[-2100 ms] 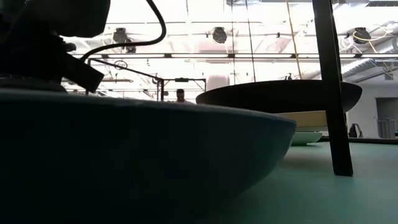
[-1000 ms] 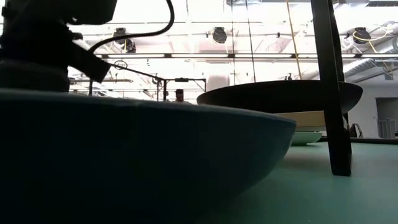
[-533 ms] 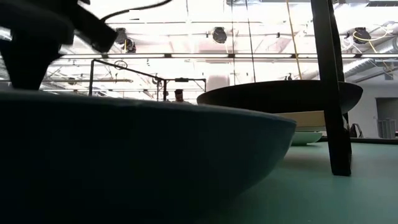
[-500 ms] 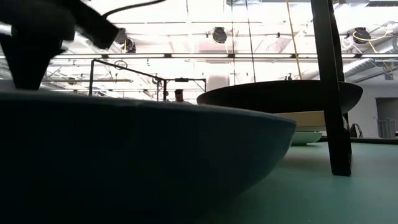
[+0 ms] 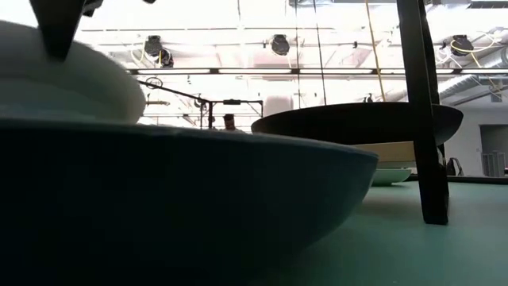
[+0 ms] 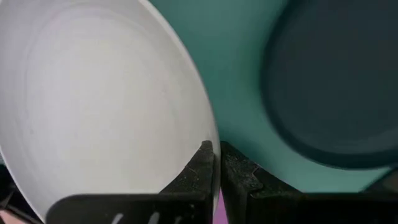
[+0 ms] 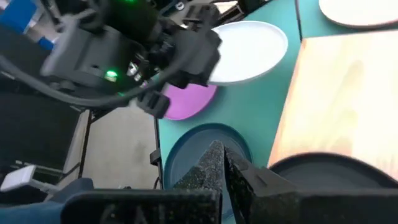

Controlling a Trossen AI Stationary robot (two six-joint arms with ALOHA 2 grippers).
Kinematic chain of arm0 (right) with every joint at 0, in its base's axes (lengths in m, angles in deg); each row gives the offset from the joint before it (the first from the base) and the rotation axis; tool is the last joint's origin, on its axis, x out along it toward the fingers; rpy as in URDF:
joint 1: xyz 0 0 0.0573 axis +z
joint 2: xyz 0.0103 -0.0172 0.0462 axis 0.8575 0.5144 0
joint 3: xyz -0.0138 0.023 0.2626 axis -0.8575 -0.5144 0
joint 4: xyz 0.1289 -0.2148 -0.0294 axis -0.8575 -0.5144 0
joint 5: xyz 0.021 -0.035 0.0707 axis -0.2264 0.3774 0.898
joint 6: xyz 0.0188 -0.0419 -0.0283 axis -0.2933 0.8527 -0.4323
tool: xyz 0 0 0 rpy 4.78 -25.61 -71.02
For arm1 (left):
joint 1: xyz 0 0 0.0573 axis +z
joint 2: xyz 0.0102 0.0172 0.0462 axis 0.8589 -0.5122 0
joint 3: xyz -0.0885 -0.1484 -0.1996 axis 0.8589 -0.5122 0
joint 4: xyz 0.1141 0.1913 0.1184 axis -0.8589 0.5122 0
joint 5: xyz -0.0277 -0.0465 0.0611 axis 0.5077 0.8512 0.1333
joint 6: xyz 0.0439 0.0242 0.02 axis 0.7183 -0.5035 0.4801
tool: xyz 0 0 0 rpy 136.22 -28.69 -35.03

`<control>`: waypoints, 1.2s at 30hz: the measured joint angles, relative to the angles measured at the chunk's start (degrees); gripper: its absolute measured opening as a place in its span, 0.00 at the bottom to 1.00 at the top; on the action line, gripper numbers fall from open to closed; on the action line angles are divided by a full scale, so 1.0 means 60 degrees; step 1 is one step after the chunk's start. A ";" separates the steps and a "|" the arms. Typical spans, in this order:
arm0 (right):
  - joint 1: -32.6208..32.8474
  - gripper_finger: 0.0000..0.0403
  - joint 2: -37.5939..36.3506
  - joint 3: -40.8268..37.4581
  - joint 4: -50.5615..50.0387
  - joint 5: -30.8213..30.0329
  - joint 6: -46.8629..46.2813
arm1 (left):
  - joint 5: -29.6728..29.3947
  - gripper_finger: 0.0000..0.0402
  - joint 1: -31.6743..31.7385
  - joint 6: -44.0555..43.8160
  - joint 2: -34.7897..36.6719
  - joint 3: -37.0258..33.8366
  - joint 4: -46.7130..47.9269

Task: Place and stack plates onto a shelf
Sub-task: Put the gray plate on the shelf

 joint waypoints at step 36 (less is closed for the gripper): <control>0.1295 0.00 -0.2050 -0.0007 -0.1366 -0.2829 -0.1034 | -0.0940 0.05 0.0007 0.9588 0.0000 0.2853 -0.0416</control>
